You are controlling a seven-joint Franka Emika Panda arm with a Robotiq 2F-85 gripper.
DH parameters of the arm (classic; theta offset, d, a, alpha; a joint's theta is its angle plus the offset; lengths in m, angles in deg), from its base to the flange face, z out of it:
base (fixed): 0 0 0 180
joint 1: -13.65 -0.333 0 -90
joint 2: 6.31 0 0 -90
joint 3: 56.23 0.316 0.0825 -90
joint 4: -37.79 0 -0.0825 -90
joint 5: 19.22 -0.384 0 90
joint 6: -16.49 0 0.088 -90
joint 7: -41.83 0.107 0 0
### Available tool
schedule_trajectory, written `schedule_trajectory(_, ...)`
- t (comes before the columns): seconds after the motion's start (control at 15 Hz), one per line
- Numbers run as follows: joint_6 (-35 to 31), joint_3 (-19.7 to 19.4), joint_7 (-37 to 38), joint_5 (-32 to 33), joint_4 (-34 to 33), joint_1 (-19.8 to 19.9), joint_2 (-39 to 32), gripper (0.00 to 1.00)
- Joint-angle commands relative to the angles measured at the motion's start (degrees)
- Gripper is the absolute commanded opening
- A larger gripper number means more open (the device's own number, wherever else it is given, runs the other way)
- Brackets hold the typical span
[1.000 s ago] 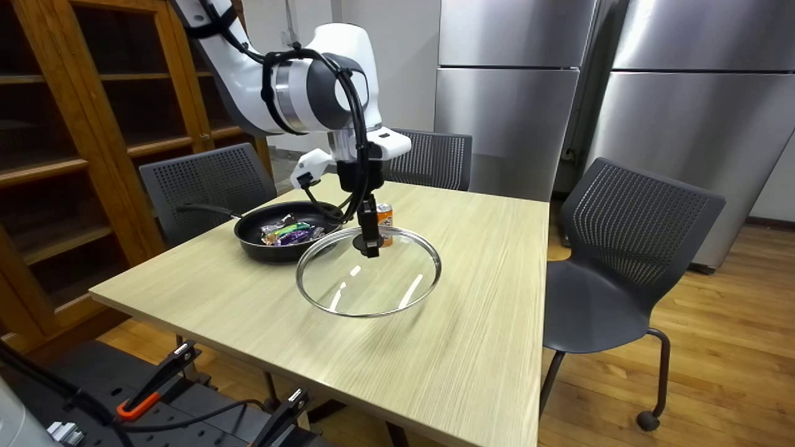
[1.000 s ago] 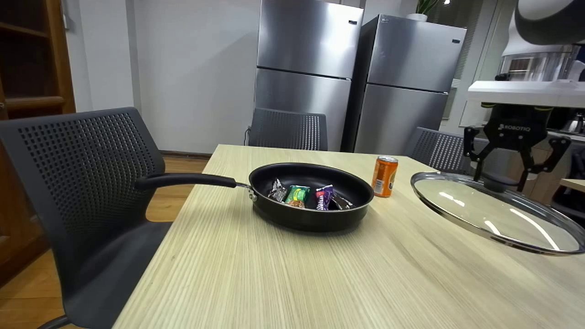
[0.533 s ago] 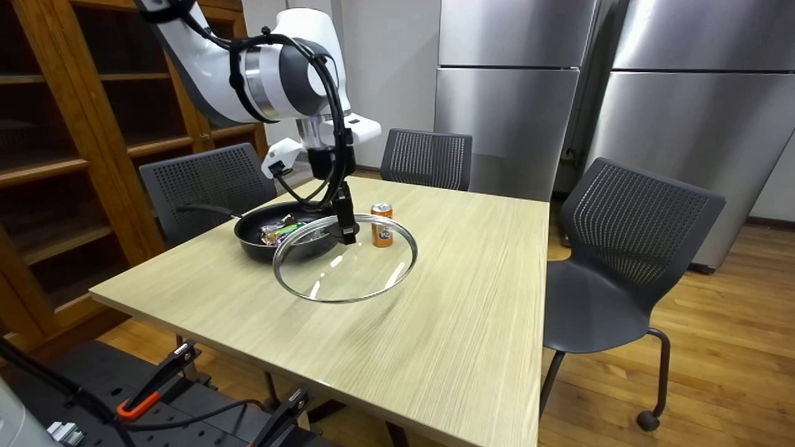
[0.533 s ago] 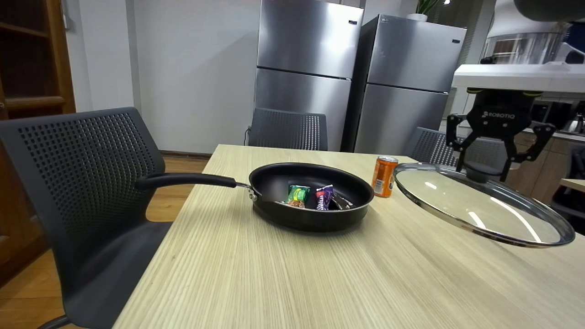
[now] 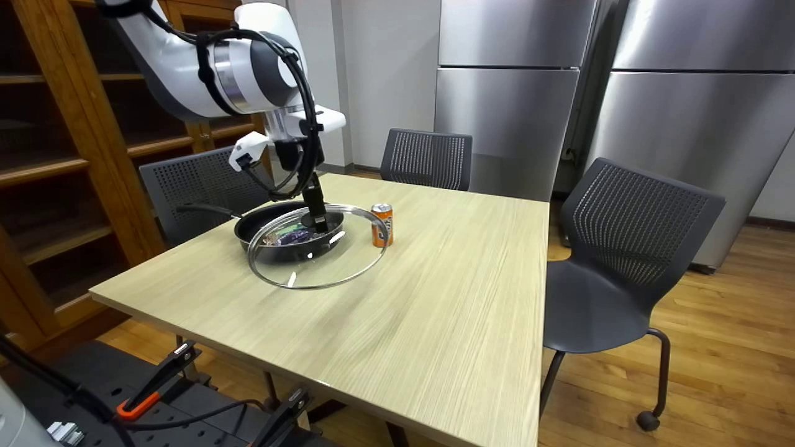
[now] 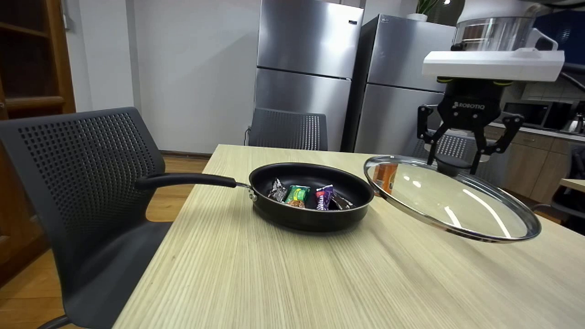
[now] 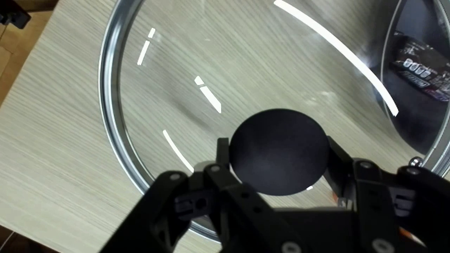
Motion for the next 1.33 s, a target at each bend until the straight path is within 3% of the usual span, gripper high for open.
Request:
schedule_trajectory(0.0,2.4,2.3,4.0,2.3,-0.6,-0.9,2.8,0.39)
schedule_trajectory(0.6,4.3,5.7,7.8,2.9,-6.4,-3.5,0.0,0.39)
schedule_trajectory(1.27,11.0,6.6,10.0,2.0,-20.2,-6.9,-8.0,0.39)
